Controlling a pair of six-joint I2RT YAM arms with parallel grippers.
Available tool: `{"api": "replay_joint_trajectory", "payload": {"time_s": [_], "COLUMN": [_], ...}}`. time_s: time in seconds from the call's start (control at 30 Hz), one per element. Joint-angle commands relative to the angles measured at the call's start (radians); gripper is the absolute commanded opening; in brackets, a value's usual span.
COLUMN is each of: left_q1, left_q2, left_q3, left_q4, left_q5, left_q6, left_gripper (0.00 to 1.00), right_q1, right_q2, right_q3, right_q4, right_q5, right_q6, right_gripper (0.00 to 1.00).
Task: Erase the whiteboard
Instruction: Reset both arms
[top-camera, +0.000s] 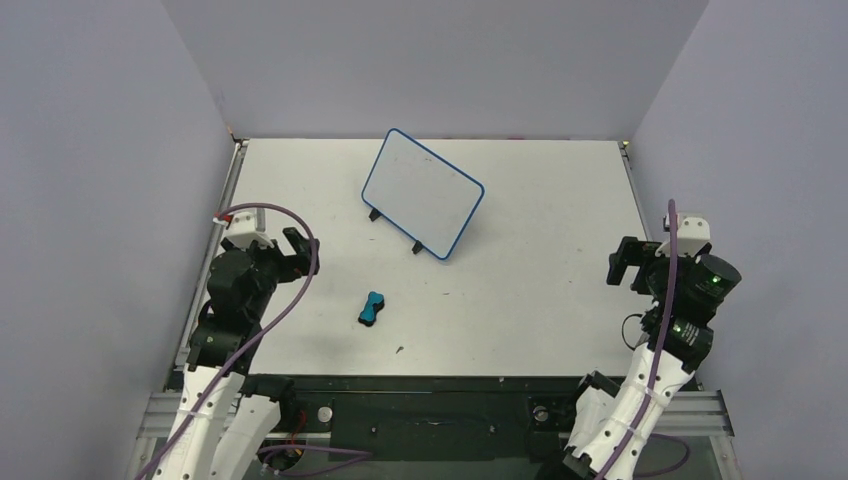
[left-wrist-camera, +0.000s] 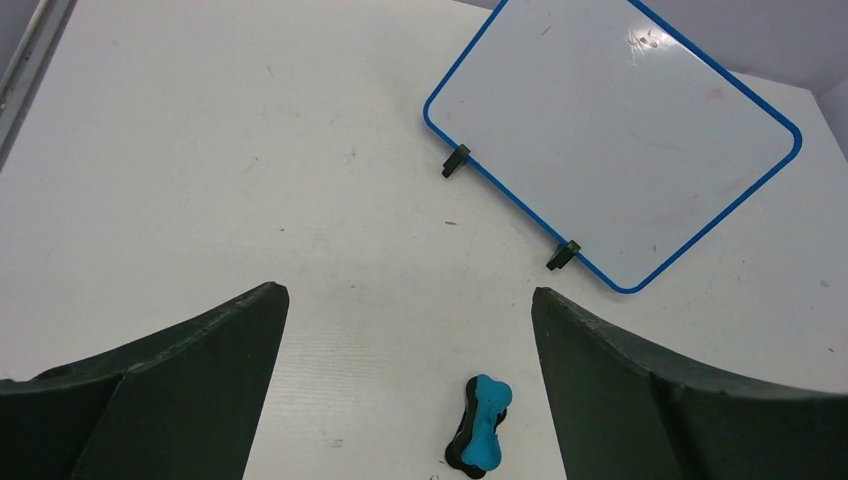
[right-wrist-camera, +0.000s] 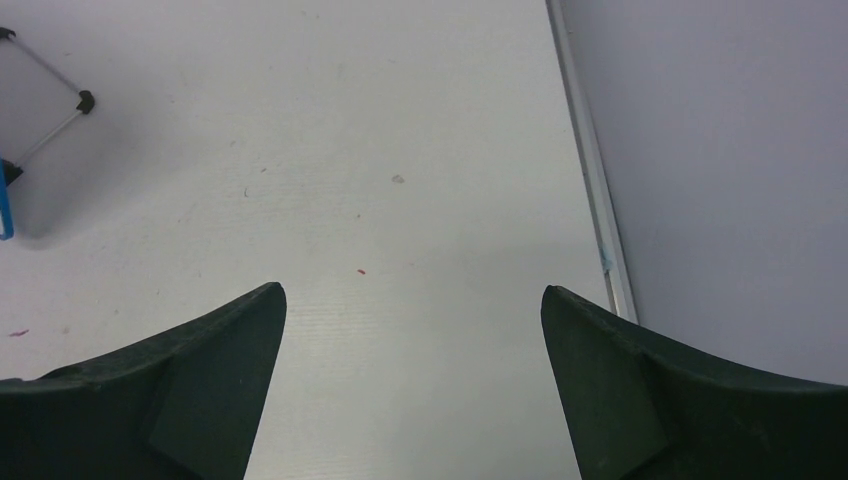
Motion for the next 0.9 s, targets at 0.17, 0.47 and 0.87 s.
{"api": "replay_joint_trajectory", "payload": {"time_s": [0.17, 0.47, 0.87], "left_q1": [0.008, 0.007, 0.006], "left_q2": [-0.021, -0.014, -0.009], "left_q3": [-0.014, -0.025, -0.033], "left_q4": [0.047, 0.039, 0.037], "left_q5": [-0.059, -0.069, -0.056], "left_q6": [0.041, 0.060, 0.070], "left_gripper": [0.90, 0.90, 0.90], "right_q1": [-0.014, -0.013, -0.012], "right_q2": [-0.065, -0.056, -0.015], "right_q3": [-0.090, -0.081, -0.111], "right_q4": [0.178, 0.224, 0.341], "right_q5": [0.203, 0.179, 0.148], "right_q6": [0.244, 0.331, 0.518], "right_gripper": [0.95, 0.95, 0.95]}}
